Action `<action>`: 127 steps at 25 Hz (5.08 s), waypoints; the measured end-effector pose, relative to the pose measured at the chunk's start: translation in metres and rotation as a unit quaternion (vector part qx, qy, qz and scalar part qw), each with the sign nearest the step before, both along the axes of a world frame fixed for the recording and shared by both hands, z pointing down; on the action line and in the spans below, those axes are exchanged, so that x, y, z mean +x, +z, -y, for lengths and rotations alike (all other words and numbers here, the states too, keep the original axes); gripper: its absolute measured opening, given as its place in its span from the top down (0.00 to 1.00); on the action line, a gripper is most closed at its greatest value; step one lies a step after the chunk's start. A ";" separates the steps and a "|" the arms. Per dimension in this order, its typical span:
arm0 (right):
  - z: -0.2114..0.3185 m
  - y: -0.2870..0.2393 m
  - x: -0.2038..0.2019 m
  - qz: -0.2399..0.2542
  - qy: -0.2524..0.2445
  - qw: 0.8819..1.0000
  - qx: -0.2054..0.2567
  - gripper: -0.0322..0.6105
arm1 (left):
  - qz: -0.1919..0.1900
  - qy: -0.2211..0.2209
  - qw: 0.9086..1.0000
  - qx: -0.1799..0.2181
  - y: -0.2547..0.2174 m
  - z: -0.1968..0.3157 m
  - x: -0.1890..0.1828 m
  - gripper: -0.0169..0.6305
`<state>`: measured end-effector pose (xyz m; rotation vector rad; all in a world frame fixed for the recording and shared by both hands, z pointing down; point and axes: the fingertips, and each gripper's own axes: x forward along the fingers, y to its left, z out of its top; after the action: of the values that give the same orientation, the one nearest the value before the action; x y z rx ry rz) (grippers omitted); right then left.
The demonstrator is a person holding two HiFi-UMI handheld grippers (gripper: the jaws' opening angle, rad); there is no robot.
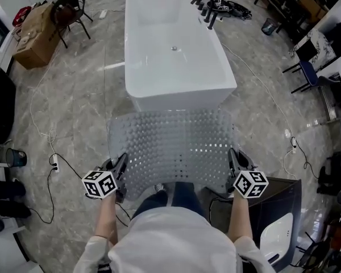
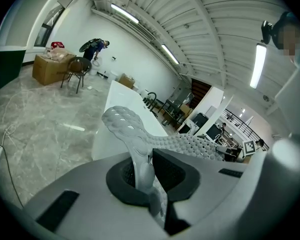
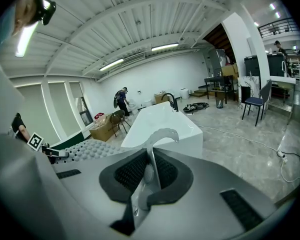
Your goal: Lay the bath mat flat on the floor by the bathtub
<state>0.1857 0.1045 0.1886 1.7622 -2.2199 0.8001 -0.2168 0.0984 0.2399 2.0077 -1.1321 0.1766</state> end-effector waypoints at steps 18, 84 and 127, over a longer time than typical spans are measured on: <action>0.084 0.102 0.053 -0.054 -0.005 0.998 -0.040 0.89 | 0.071 -0.022 0.997 -0.019 0.109 0.062 0.044 0.91; 0.210 0.565 0.085 -0.154 -0.047 0.975 -0.151 0.89 | 0.168 -0.029 0.977 -0.124 0.549 0.148 0.065 0.91; 0.234 0.736 0.126 -0.196 -0.012 0.963 -0.184 0.89 | 0.209 -0.021 0.963 -0.168 0.719 0.172 0.045 0.91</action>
<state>0.3117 -0.1298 0.9246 1.5501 -1.7086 0.7257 -0.1718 -0.0738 0.9592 1.6816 -1.3004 0.7478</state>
